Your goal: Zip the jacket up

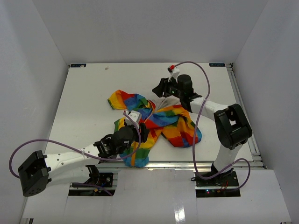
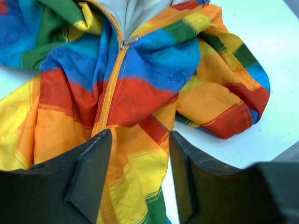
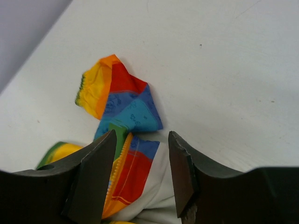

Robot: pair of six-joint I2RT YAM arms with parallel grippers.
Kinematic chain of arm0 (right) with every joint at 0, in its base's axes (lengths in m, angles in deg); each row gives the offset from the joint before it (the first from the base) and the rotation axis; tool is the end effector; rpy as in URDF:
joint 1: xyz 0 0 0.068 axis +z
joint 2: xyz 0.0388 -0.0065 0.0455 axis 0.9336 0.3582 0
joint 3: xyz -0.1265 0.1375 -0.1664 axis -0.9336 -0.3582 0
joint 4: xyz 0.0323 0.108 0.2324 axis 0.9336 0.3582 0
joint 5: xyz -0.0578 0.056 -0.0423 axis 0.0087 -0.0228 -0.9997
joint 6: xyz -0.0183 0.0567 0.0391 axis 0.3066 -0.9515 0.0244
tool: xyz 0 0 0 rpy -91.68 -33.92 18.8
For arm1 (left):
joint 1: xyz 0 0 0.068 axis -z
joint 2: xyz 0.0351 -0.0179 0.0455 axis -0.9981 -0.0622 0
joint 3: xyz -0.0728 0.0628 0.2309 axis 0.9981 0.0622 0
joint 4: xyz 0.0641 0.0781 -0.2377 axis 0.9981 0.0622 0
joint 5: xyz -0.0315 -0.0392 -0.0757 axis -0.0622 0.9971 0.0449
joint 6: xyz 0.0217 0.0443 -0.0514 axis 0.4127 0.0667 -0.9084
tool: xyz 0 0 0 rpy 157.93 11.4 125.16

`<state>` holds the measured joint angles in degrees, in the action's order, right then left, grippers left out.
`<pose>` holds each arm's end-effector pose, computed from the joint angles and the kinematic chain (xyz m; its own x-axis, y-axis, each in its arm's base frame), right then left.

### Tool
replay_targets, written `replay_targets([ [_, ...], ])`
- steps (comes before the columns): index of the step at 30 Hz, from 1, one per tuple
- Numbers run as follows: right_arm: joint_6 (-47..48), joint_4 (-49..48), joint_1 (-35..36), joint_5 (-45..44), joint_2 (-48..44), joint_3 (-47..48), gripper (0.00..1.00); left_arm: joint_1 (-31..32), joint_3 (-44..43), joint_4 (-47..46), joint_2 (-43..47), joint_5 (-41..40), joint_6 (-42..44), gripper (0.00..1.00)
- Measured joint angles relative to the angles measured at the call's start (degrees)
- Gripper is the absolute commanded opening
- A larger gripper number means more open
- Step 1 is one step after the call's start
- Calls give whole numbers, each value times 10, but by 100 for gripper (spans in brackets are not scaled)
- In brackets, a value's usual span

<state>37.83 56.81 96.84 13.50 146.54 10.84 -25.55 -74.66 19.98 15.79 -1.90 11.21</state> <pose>0.3698 0.2142 0.2190 -0.3804 0.1397 -0.9142 -0.6068 0.7083 0.3607 0.1436 -0.2038 0.1978 -0.3969 -0.0112 -0.9178 0.4620 0.8616 -0.2104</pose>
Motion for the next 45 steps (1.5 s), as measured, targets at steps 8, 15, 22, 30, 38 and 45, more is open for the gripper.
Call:
replay_targets([
  [8, 150, 185, 39, -7, 55, 158, 54, -13, -41, -16, -87, -15, 25, 65],
  [15, 217, 292, 63, -28, 94, 176, 53, -51, -30, -42, -146, 5, 28, 59],
  [22, 248, 352, 86, -88, 105, 190, 51, -57, -8, -73, -149, 31, 31, 12],
  [30, 250, 357, 105, -135, 105, 189, 52, -57, -3, -81, -150, 45, 28, 0],
  [38, 246, 396, 112, -150, 143, 250, 16, -57, 2, -95, -150, 50, 28, 0],
  [45, 208, 414, 112, -196, 181, 294, 8, -62, 22, -131, -151, 46, 19, 0],
])
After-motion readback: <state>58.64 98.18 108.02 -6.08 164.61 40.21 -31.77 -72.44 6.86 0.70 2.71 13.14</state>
